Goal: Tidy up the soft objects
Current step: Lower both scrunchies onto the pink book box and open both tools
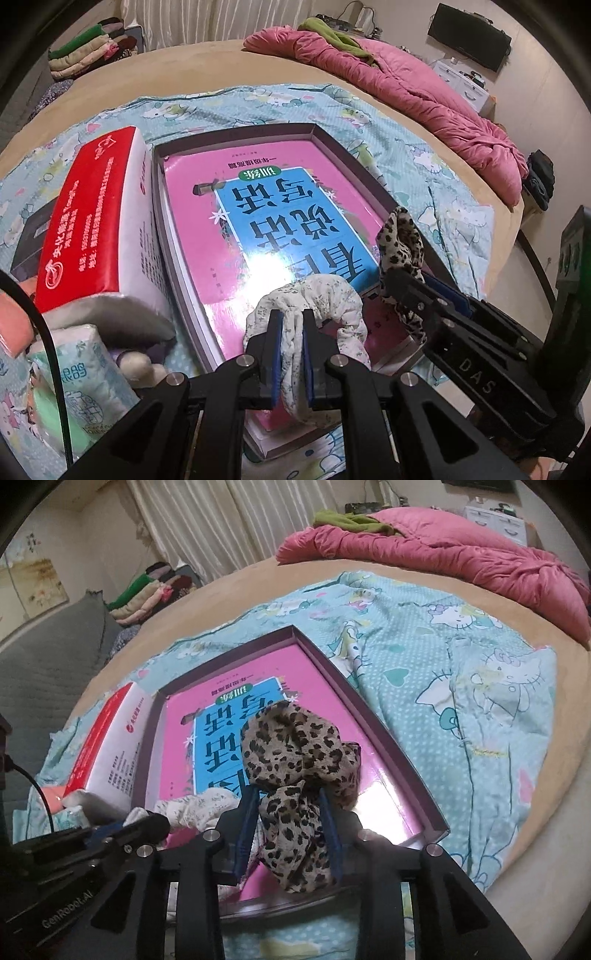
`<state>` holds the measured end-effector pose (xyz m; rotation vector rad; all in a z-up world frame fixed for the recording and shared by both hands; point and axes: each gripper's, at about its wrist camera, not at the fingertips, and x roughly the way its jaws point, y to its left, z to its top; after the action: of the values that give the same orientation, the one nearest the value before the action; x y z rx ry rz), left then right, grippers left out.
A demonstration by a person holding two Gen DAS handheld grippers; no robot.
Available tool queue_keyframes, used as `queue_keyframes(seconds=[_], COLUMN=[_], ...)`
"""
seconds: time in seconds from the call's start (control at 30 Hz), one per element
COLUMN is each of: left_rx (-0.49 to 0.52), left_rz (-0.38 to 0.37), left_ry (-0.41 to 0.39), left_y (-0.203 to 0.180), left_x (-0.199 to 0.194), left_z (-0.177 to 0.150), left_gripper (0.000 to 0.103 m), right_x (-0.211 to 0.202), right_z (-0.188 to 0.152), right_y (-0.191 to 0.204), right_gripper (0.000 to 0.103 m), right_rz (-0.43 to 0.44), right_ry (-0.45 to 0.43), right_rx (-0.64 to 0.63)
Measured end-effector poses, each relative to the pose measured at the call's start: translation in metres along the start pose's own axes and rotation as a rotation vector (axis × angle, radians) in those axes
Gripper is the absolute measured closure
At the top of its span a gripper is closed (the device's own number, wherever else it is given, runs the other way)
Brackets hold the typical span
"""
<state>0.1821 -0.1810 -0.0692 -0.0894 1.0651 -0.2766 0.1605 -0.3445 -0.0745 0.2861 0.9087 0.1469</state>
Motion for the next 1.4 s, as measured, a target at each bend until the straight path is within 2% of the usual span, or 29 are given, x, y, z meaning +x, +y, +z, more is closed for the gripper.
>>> queue_keyframes(seconds=[0.13, 0.27, 0.53, 0.67, 0.87, 0.93, 1.07, 1.13, 1.4], left_rx=[0.003, 0.001, 0.003, 0.018, 0.030, 0.032, 0.040, 0.038, 0.029], left_rz=[-0.002, -0.009, -0.014, -0.012, -0.010, -0.004, 0.011, 0.021, 0.069], left_ry=[0.006, 0.007, -0.007, -0.022, -0.039, -0.045, -0.071, -0.080, -0.112], left_y=[0.000, 0.000, -0.002, -0.004, -0.006, -0.006, -0.006, -0.005, 0.003], left_x=[0.001, 0.001, -0.005, -0.010, -0.017, -0.022, -0.035, -0.040, -0.062], left_z=[-0.002, -0.003, -0.002, -0.002, -0.002, -0.003, -0.004, -0.005, -0.007], left_gripper=[0.093, 0.092, 0.079, 0.075, 0.063, 0.056, 0.050, 0.043, 0.035], right_x=[-0.001, -0.005, -0.014, -0.019, -0.022, -0.024, -0.031, -0.034, -0.049], right_z=[0.001, 0.001, 0.002, 0.002, 0.002, 0.002, 0.002, 0.002, 0.002], right_y=[-0.003, -0.005, -0.010, -0.010, -0.010, -0.010, -0.010, -0.009, 0.003], right_gripper=[0.054, 0.047, 0.037, 0.032, 0.029, 0.028, 0.026, 0.026, 0.025], right_rz=[0.025, 0.025, -0.021, -0.050, -0.072, -0.081, -0.093, -0.096, -0.108], right_ry=[-0.006, -0.020, -0.052, -0.067, -0.074, -0.078, -0.098, -0.107, -0.123], right_rx=[0.034, 0.048, 0.061, 0.051, 0.048, 0.047, 0.051, 0.055, 0.022])
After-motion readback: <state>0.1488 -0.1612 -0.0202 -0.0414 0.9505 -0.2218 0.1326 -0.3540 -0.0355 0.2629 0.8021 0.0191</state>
